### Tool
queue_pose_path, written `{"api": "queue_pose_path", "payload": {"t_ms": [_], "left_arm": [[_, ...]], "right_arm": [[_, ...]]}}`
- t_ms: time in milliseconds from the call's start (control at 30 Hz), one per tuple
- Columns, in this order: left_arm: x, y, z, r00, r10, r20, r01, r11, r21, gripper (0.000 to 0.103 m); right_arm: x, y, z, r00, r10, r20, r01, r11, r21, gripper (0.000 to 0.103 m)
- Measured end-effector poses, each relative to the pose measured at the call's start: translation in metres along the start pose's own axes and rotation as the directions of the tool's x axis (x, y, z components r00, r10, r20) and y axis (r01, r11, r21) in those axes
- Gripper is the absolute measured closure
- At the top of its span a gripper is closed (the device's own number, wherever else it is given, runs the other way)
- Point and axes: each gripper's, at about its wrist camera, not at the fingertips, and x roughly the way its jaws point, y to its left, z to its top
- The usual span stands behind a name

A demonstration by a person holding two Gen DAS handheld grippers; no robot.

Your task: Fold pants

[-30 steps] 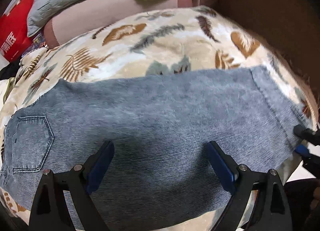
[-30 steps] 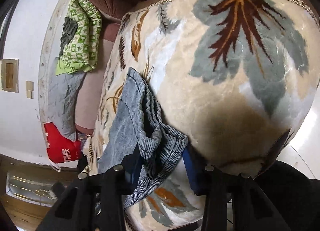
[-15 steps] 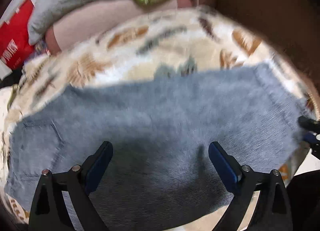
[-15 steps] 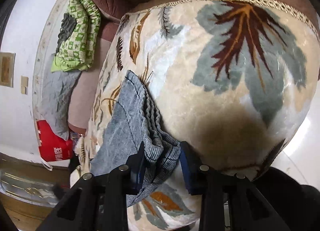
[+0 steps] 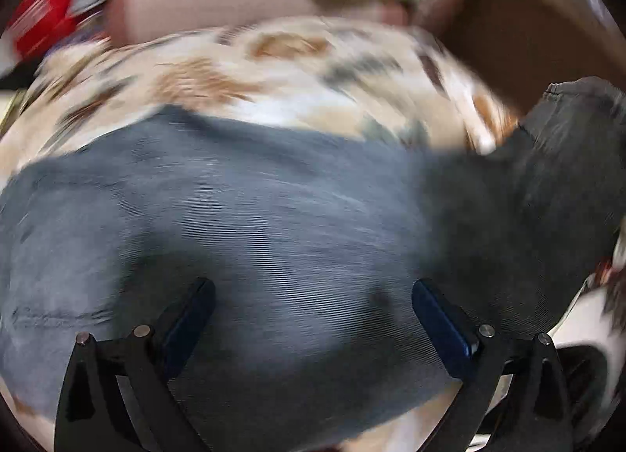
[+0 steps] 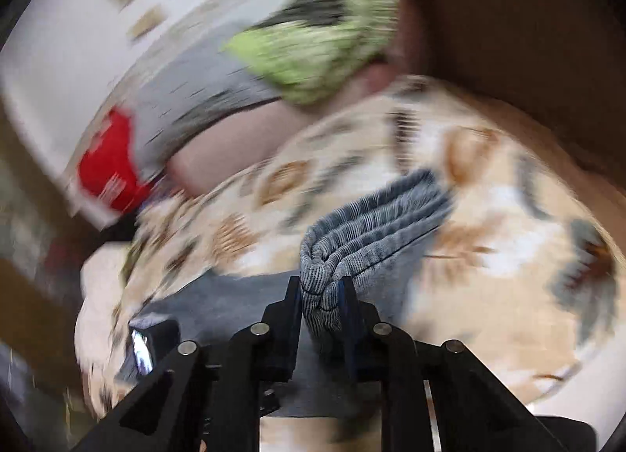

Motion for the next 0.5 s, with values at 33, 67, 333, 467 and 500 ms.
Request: {"api": "queue_pose_path", "payload": {"t_ms": [33,67,333,467,500], "left_arm": [[-0.008,0.017,-0.001,1.0,0.016,0.023,-0.015,0.999,-0.038,0.003],[-0.016,0.033,-0.004,0.999,0.037,0.038,-0.034,0.997,-0.068,0.003],[-0.068,0.138,-0.022,0.976,0.182,0.12,-0.138,0.943,-0.303,0.003],[-0.075,0.129,-0.017,0.978,0.162,0.132,-0.12,0.952,-0.281,0.003],[-0.078,0.12,-0.011,0.979,0.144,0.148,-0.101,0.959,-0.265,0.003]], "right_arm": [[0.008,0.02,-0.007,1.0,0.024,-0.014,-0.025,0.999,-0.039,0.083],[0.016,0.034,-0.014,0.998,0.047,-0.03,-0.049,0.997,-0.062,0.083],[0.113,0.087,-0.119,0.942,0.091,-0.324,-0.16,0.969,-0.191,0.083],[0.103,0.082,-0.121,0.945,0.153,-0.29,-0.217,0.956,-0.2,0.048],[0.098,0.078,-0.118,0.939,0.178,-0.294,-0.238,0.954,-0.183,0.032]]}}
